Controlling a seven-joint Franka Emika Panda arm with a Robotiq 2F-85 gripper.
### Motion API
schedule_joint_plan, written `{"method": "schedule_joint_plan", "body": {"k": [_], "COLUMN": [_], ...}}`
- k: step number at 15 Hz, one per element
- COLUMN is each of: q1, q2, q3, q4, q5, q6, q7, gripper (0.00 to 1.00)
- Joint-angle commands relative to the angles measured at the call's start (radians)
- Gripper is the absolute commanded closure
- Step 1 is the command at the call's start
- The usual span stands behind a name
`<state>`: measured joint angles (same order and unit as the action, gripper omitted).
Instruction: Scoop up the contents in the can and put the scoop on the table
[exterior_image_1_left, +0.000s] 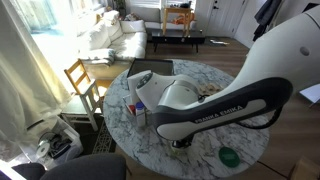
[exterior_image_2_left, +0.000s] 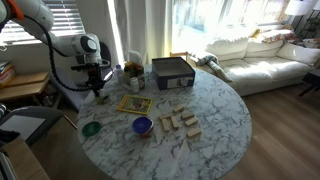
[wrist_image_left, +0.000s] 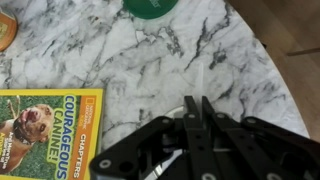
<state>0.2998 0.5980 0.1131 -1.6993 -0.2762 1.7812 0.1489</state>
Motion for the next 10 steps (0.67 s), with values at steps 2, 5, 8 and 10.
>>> {"method": "schedule_joint_plan", "body": {"k": [2, 5, 8, 10], "q1": [-0.053, -0.079, -0.106, -0.118], "q2": [0.026, 0.021, 0.015, 0.011], "q3": [0.022, 0.024, 0.025, 0.021], "q4": [0.001, -0.008, -0.022, -0.030], "q5": [0.121, 0.186, 0.249, 0.277], "q6": [0.055, 0.073, 0.094, 0.103], "q7": [-0.045, -0.068, -0.101, -0.115], "gripper": [0.98, 0.98, 0.98, 0.98]}}
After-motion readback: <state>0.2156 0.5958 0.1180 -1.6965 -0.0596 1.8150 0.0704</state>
